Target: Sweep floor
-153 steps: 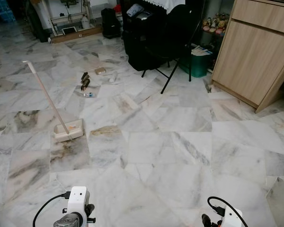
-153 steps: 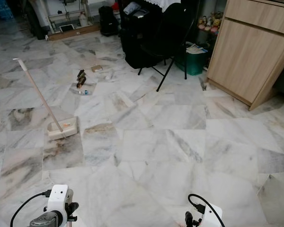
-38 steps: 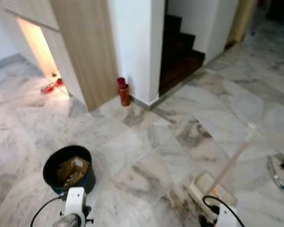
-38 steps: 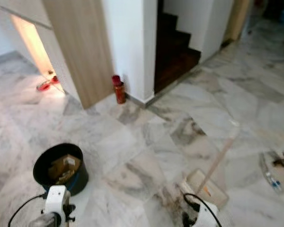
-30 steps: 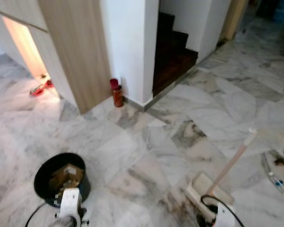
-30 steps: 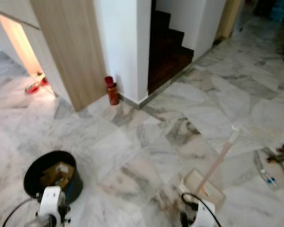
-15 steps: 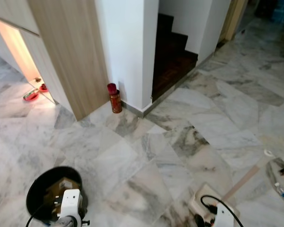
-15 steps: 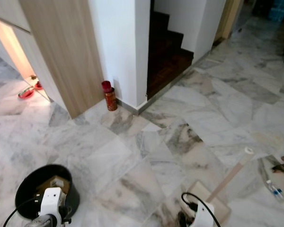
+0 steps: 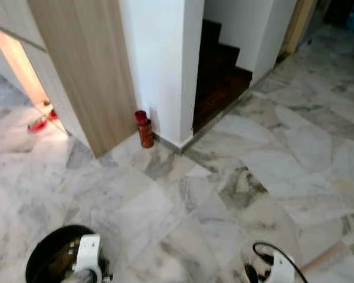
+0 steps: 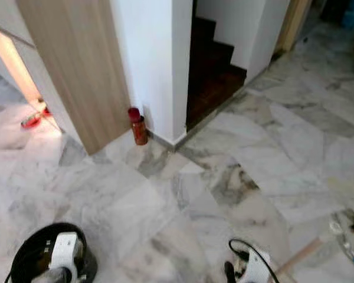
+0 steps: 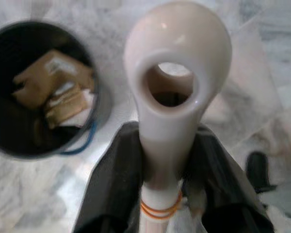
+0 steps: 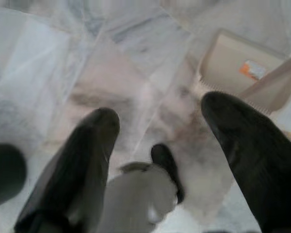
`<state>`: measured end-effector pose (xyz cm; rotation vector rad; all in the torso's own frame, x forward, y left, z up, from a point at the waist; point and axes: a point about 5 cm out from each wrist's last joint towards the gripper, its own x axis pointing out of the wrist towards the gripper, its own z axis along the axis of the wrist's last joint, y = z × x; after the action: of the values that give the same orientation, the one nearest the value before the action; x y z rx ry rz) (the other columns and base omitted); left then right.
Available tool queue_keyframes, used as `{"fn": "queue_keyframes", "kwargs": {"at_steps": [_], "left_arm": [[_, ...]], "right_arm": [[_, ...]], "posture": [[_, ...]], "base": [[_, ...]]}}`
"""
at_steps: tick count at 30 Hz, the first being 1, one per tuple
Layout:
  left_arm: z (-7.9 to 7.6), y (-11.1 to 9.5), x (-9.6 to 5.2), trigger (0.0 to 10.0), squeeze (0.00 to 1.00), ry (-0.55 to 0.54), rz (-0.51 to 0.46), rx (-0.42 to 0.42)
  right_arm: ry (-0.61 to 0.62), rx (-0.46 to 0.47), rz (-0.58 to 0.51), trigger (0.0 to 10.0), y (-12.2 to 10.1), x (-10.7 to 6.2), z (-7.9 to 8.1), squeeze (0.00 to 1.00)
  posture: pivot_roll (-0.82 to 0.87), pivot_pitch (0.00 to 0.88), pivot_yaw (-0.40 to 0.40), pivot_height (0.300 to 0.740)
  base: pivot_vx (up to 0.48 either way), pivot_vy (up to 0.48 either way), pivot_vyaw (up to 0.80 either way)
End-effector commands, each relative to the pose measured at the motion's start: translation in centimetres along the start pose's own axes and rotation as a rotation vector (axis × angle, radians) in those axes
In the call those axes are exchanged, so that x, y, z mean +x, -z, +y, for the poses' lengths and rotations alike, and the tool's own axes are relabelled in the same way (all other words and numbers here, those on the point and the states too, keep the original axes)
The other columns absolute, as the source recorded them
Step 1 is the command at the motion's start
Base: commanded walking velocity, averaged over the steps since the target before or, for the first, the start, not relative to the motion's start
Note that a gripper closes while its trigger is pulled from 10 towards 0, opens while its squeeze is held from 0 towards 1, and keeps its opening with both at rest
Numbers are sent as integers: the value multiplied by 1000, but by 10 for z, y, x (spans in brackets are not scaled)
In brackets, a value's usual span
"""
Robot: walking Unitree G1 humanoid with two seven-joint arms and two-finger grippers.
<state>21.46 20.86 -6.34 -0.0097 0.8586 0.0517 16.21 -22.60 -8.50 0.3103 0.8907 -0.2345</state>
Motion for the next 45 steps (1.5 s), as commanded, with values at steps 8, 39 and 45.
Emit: {"fn": "queue_keyframes", "kwargs": {"at_steps": [8,39,45], "left_arm": [[8,-3,-1,10000,0,-18,-11,-15],[9,-2,-1,10000,0,-8,-8,4],[9,-5,-1,10000,0,-7,-14,2]], "right_arm": [[-22,10,-25,10000,-11,4,7,0],[-26,1,9,10000,-1,9,42,0],[-15,6,5,10000,-1,8,37,0]], "posture": [[-170,0,27,740],[-171,0,39,740],[-168,0,38,740]], "base": [[316,0,0],[317,0,0],[315,0,0]]}}
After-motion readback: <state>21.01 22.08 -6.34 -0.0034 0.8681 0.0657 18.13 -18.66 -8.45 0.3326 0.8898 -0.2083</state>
